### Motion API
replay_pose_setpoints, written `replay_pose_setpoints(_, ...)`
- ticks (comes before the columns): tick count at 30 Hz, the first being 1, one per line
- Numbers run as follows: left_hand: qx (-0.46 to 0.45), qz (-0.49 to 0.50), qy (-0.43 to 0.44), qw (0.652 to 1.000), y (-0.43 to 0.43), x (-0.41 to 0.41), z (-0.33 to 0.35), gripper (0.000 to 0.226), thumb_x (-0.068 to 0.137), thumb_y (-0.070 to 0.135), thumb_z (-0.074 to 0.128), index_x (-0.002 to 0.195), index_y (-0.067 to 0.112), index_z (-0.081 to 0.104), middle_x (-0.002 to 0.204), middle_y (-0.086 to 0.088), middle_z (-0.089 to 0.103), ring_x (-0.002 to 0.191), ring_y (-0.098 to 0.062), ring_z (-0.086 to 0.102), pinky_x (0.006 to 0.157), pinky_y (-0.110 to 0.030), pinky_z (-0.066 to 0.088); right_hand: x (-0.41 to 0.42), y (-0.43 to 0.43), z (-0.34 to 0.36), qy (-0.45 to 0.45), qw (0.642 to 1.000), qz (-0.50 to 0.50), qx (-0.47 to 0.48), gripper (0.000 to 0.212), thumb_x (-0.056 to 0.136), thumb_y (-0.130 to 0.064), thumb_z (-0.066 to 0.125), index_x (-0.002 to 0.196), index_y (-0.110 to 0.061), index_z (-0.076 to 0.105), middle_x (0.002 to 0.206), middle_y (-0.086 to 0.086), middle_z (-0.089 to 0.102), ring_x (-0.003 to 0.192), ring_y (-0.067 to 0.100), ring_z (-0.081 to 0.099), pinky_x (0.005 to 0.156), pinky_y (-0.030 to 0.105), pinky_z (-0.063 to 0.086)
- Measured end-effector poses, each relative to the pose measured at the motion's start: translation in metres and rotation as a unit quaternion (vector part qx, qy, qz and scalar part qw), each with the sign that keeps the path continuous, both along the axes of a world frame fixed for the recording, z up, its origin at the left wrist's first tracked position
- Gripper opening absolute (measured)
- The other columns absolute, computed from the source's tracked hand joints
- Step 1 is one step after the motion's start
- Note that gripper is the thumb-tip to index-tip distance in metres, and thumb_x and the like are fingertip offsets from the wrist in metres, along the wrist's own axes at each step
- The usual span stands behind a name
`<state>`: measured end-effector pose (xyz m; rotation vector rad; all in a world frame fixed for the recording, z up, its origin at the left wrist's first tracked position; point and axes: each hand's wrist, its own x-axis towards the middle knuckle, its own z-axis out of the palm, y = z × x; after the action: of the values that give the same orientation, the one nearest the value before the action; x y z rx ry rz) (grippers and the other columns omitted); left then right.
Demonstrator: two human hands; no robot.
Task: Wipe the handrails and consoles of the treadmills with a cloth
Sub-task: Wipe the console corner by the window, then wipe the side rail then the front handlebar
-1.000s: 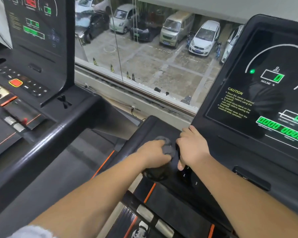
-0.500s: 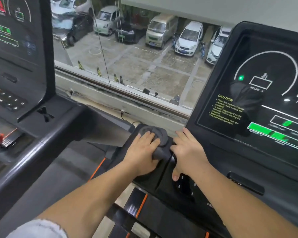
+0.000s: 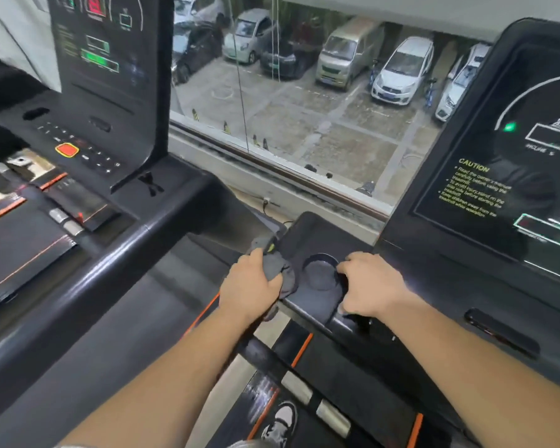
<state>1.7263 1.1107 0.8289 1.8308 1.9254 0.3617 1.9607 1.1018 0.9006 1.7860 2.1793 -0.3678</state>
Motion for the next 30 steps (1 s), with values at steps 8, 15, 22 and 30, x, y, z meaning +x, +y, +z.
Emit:
replay_pose_setpoints(8,0.006,0.056,0.055,0.997,-0.113,-0.065,-0.001,0.035,0.079,0.056,0.048,0.099,0.028,0.042,0.098,0.002,0.054,0.09,-0.024,0.057,0.071,-0.043,0.054,-0.065,-0.026,-0.024,0.122,0.992,0.002,-0.014,0.026,0.088,-0.035,0.07,0.102,-0.016,0.058,0.11,0.0,0.049,0.098,0.025,0.054,0.07,0.038,0.046)
replay_pose_setpoints(15,0.001,0.083,0.121,0.989,-0.108,-0.063,-0.011,0.049,0.09,0.055,0.055,0.128,0.025,0.045,0.107,-0.005,0.056,0.096,-0.03,0.06,0.073,-0.044,0.056,-0.081,-0.026,-0.034,0.065,0.996,-0.026,0.052,0.016,0.084,-0.014,0.063,0.098,-0.021,0.059,0.092,-0.002,0.046,0.08,0.023,0.049,0.053,0.03,0.032)
replay_pose_setpoints(22,-0.064,0.047,-0.005,0.997,0.003,-0.027,-0.004,0.054,0.1,0.052,0.044,0.149,0.029,0.037,0.13,-0.015,0.056,0.118,-0.041,0.058,0.097,-0.05,0.05,-0.078,-0.033,-0.039,0.067,0.996,-0.052,0.022,0.043,0.095,-0.025,0.058,0.137,-0.027,0.049,0.127,-0.003,0.052,0.119,0.022,0.052,0.077,0.034,0.051)
replay_pose_setpoints(30,0.005,-0.068,0.031,0.997,0.02,-0.008,-0.015,0.056,0.096,0.05,0.056,0.14,0.019,0.043,0.133,-0.011,0.048,0.12,-0.035,0.049,0.088,-0.05,0.052,-0.088,-0.027,-0.029,0.032,0.997,-0.076,-0.002,0.06,0.094,-0.035,0.062,0.15,-0.032,0.042,0.139,-0.005,0.047,0.13,0.023,0.049,0.092,0.039,0.054)
